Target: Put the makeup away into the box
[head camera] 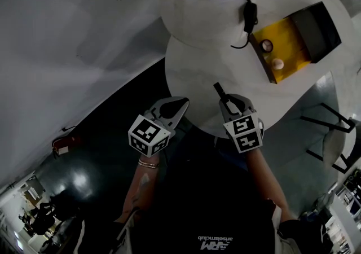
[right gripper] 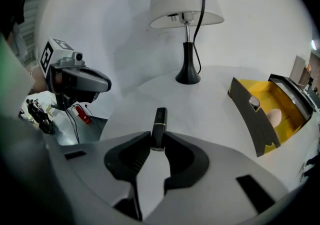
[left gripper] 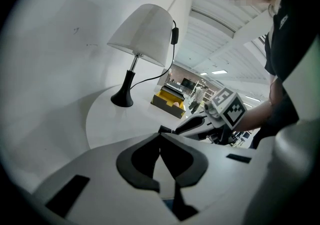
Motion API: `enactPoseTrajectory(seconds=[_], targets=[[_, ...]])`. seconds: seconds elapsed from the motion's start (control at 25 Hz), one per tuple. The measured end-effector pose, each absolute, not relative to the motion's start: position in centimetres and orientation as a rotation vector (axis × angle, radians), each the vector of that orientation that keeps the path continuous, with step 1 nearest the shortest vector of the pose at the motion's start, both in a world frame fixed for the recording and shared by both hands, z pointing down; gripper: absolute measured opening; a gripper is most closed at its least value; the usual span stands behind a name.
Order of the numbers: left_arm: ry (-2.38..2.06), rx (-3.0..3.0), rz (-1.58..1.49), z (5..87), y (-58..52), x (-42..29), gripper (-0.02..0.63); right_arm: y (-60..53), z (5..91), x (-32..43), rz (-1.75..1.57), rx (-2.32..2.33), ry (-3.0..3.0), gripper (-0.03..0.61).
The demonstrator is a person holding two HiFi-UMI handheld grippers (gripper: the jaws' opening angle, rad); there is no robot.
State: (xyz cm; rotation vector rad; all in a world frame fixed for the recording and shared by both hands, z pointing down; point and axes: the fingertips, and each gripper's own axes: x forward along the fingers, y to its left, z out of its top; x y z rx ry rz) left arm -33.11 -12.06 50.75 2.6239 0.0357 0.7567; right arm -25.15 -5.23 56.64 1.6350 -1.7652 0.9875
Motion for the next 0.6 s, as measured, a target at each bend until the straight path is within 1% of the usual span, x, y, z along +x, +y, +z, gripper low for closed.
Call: enactPoseTrajectory(seconds=[0.32, 0.6], targets=[[0.019, 2.650, 0.742, 49.5, -11.0, -32.4, 0.017, -4.8, 54.6, -24.7, 0.926, 1.621, -1.822, 0.104], [-0.031, 2.664, 0.706, 48.3, -10.1, -30.1, 0.017, -3.8, 52.9, -22.9, 0.900, 1.573, -1.876, 0.104]])
